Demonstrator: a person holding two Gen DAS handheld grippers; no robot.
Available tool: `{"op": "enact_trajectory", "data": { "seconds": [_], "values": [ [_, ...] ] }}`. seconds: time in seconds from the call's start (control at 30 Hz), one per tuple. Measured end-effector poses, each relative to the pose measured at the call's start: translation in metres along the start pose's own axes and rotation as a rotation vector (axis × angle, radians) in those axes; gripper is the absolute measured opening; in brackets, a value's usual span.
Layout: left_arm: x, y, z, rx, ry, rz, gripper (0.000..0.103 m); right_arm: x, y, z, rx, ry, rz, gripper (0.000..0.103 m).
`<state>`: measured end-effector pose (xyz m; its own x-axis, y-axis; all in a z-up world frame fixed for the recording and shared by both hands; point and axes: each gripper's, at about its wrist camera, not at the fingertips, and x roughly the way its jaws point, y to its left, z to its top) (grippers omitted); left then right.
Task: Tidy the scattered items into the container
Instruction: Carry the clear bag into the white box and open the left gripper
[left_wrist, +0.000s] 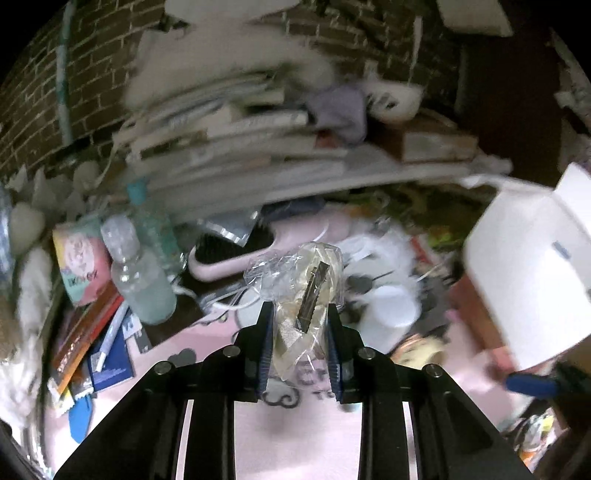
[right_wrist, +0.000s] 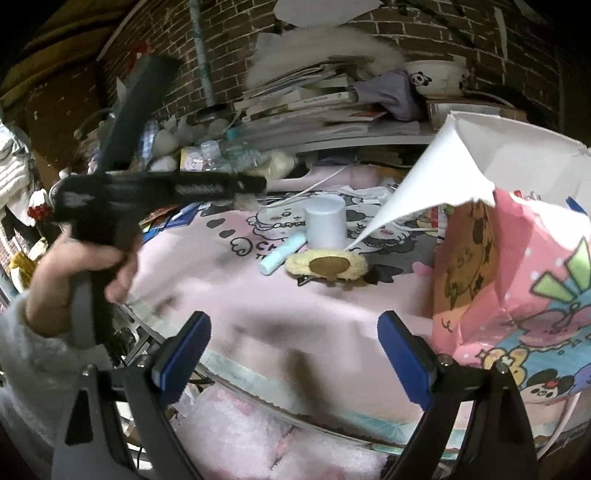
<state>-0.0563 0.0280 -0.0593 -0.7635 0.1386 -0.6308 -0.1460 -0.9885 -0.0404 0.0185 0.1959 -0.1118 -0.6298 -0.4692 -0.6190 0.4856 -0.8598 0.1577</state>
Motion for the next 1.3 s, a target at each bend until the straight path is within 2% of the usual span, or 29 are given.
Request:
{"op": "enact_trajectory", "data": {
  "seconds": [0.27, 0.63, 0.83, 1.07, 1.3],
  "values": [
    [-0.036, -0.039, 0.025, 0.062, -0.061, -0.147, 0.020, 0.002, -0.009, -0.002, 0.049, 0.007, 0.031, 0.091],
    [-0.051, -0.113, 0.050, 0.239, -0.074, -0.256, 0.020, -0.006, -0.019, -0.008, 0.081, -0.002, 0.058, 0.091],
    [-0.042, -0.142, 0.057, 0.293, -0.015, -0.364, 0.020, -0.007, -0.020, -0.012, 0.072, -0.007, 0.070, 0.091],
    [-0.031, -0.167, 0.058, 0.339, 0.054, -0.454, 0.020, -0.007, -0.023, -0.016, 0.069, -0.008, 0.094, 0.090],
    [-0.016, -0.186, 0.057, 0.386, 0.130, -0.479, 0.020, -0.007, -0.024, -0.017, 0.068, -0.010, 0.103, 0.091]
  ]
}}
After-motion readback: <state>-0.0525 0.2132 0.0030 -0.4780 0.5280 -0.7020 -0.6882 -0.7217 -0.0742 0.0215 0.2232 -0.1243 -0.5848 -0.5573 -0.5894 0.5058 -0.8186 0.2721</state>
